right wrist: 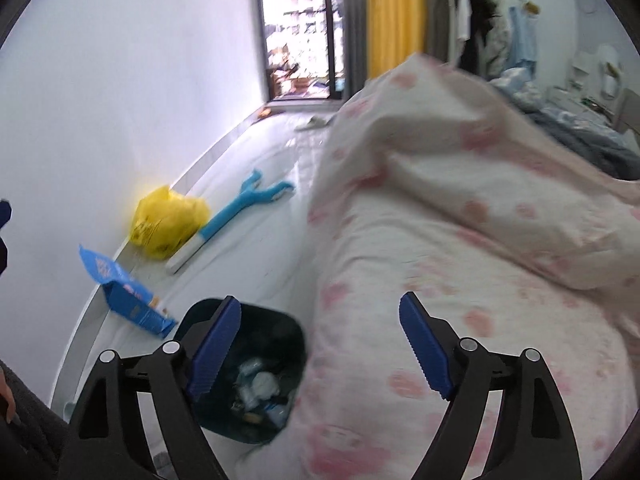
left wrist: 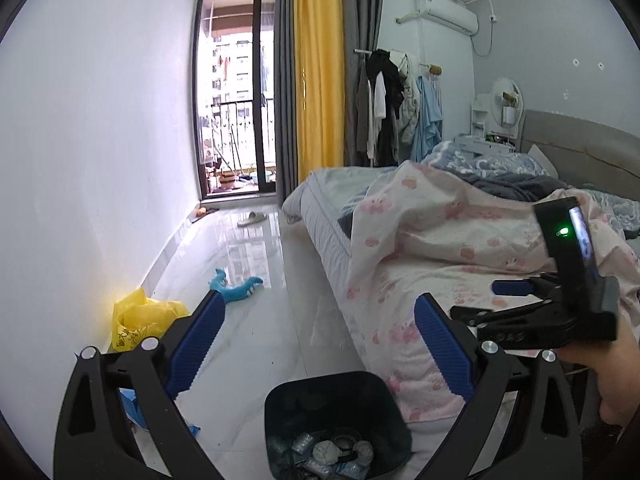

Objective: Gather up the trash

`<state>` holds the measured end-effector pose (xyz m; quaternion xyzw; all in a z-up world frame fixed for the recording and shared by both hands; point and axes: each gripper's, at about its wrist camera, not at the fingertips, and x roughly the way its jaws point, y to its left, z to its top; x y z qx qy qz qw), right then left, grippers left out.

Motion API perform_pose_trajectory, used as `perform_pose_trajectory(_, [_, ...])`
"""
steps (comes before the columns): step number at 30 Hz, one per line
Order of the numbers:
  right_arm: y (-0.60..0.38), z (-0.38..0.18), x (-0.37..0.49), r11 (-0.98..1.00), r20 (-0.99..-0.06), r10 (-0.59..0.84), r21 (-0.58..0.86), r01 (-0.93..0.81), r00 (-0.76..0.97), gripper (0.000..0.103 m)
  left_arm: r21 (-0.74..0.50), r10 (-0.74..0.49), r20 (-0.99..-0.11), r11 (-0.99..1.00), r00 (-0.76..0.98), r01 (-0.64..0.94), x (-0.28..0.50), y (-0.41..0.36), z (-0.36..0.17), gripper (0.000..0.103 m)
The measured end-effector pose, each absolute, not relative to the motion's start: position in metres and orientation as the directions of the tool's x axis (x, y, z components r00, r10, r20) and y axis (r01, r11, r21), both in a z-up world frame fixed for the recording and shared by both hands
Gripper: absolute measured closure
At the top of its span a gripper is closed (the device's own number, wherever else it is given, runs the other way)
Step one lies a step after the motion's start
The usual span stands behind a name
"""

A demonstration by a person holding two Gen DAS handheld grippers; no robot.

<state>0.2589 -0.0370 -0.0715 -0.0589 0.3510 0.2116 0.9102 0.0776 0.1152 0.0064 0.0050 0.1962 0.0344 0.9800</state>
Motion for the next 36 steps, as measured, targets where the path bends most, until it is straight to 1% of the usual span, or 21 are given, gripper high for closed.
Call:
perform_pose_trajectory(3, [-0.06,-0.059,0.249,0.92,-0.625,0.319,0.024,-0.391,0.712,0.013,0.001,0.068,-0.361,0.997,0.93,-0.072,0.073,0.109,0.011,0.005])
perform_pose_trajectory(5, [-0.07,-0.052,0.24,0.928,-0.603,0.297,-0.001,-0.373,0.74,0.012,0.015,0.091,-0.348,0.996,0.933,-0.092,0.071,0.103,0.014,0.004])
perform_pose_trajectory(7, [-0.086,-0.042,0.231,0.937,-0.576,0.27,-0.026,-0.348,0.772,0.011,0.018,0.102,-0.348,0.995,0.932,-0.102,0.07,0.099,0.015,0.003])
perform_pose_trajectory(9, [-0.103,-0.033,0.223,0.945,-0.552,0.262,-0.02,-0.326,0.792,0.006,0.014,0.1,-0.353,0.995,0.93,-0.102,0.068,0.094,0.016,0.003])
perform_pose_trajectory(15, [-0.158,-0.004,0.191,0.968,-0.47,0.216,-0.011,-0.251,0.856,0.005,0.03,0.088,-0.343,0.996,0.935,-0.082,0.058,0.08,0.02,0.003])
perform_pose_trajectory(21, [-0.204,0.016,0.149,0.973,-0.395,0.213,0.006,-0.229,0.894,0.003,-0.012,0.064,-0.352,0.997,0.934,-0.072,0.052,0.072,0.021,0.003])
perform_pose_trajectory(28, [-0.239,0.012,0.104,0.984,-0.357,0.171,0.021,-0.175,0.918,0.003,0.02,0.085,-0.332,0.996,0.94,-0.083,0.038,0.062,0.02,0.003])
perform_pose_trajectory(31, [-0.25,0.006,0.089,0.984,-0.346,0.177,0.06,-0.166,0.921,0.003,0.023,0.093,-0.323,0.996,0.942,-0.09,0.029,0.06,0.02,0.003])
perform_pose_trajectory(34, [-0.255,0.004,0.077,0.983,-0.309,0.182,0.081,-0.165,0.934,0.003,0.025,0.099,-0.317,0.995,0.943,-0.096,0.023,0.06,0.019,0.003])
perform_pose_trajectory(36, [-0.255,-0.003,0.075,0.98,-0.312,0.195,0.085,-0.177,0.93,0.003,0.03,0.098,-0.312,0.995,0.945,-0.093,0.02,0.058,0.019,0.003])
